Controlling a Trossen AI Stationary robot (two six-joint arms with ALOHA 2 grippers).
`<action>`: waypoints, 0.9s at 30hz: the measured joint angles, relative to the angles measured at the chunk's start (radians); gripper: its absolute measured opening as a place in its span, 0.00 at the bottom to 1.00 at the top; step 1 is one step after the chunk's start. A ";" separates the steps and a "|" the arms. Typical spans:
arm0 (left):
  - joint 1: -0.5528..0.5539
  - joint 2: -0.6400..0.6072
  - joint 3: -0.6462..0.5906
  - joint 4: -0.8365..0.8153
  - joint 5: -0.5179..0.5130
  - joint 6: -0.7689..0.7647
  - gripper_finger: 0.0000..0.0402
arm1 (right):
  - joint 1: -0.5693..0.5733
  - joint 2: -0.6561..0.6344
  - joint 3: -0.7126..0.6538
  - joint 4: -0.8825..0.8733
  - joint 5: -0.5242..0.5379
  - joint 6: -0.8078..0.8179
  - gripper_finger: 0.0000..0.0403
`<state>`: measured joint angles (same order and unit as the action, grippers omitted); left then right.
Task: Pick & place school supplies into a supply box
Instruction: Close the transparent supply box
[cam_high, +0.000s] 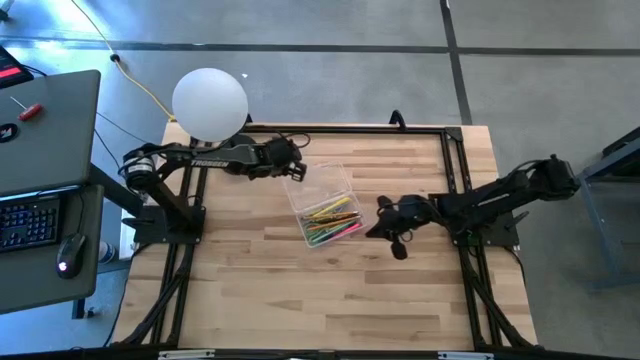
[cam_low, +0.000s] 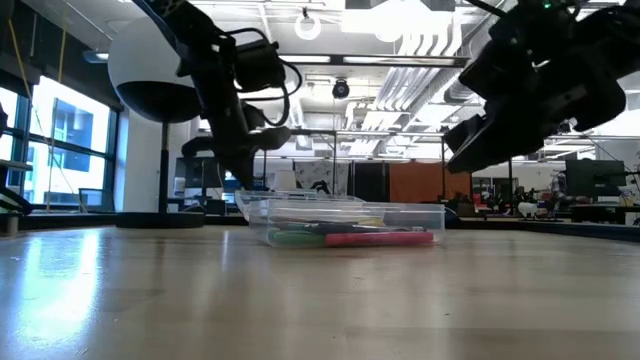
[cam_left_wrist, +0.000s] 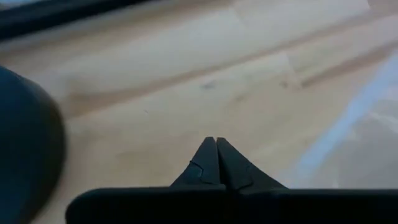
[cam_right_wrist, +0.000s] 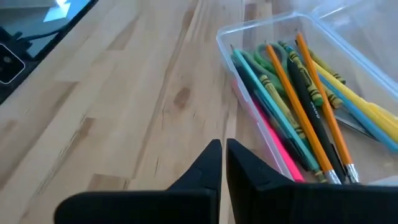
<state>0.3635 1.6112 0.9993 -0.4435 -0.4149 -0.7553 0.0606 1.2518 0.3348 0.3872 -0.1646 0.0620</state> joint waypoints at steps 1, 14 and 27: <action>0.000 0.004 0.000 0.002 0.028 -0.003 0.03 | -0.002 0.000 -0.011 0.009 0.001 0.000 0.00; -0.023 0.144 0.000 0.175 0.100 0.023 0.09 | -0.004 0.000 -0.169 0.286 -0.008 -0.044 0.00; -0.041 0.141 0.093 0.238 0.188 0.127 0.10 | -0.004 0.092 -0.186 0.293 0.068 0.028 0.00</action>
<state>0.3229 1.7523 1.0925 -0.2050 -0.2268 -0.6280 0.0570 1.3437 0.1485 0.6799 -0.0967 0.0902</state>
